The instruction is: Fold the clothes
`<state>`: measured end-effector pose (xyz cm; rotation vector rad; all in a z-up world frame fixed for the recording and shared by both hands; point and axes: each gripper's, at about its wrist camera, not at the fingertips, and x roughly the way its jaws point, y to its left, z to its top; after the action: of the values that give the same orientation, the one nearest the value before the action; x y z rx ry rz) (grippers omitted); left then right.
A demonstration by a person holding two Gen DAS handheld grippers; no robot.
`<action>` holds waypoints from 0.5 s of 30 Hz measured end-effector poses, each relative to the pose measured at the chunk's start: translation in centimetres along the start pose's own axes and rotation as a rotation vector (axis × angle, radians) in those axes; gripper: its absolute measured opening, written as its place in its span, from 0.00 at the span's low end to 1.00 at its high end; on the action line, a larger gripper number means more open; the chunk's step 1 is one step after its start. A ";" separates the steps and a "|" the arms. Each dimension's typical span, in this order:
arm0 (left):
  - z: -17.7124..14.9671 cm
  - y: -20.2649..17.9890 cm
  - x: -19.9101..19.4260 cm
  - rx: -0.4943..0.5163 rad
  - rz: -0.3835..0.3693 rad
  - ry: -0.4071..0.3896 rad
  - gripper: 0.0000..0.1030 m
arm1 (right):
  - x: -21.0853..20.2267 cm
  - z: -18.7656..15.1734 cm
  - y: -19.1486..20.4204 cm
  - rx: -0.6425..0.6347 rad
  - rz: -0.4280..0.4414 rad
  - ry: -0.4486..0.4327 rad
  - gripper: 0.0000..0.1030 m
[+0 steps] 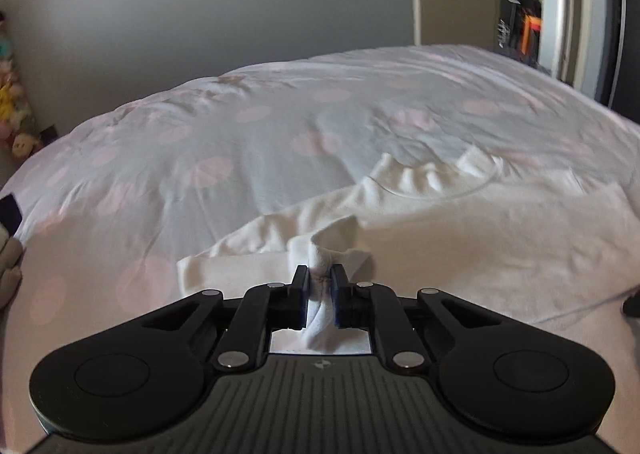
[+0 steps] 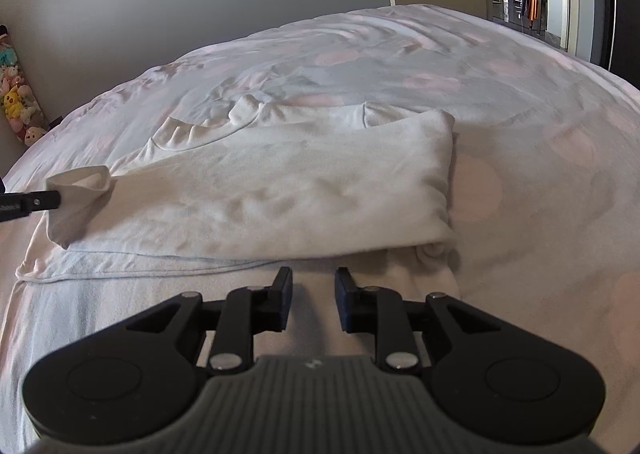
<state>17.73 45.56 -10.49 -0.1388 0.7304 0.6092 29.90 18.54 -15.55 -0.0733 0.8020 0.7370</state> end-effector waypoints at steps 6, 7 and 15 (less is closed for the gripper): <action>-1.3 6.7 -0.1 -0.225 0.039 0.066 0.16 | -0.1 -0.1 0.2 -0.005 -0.004 0.002 0.26; -1.7 7.6 0.3 -0.258 0.042 0.083 0.16 | -0.1 -0.1 0.2 -0.007 -0.004 0.003 0.26; -3.0 9.9 1.0 -0.340 -0.023 0.106 0.36 | -0.1 0.0 -0.3 -0.009 -0.016 0.004 0.26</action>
<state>10.92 53.18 -12.50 -0.4961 0.7216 0.7050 30.00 18.22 -15.53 -0.0890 0.8008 0.7250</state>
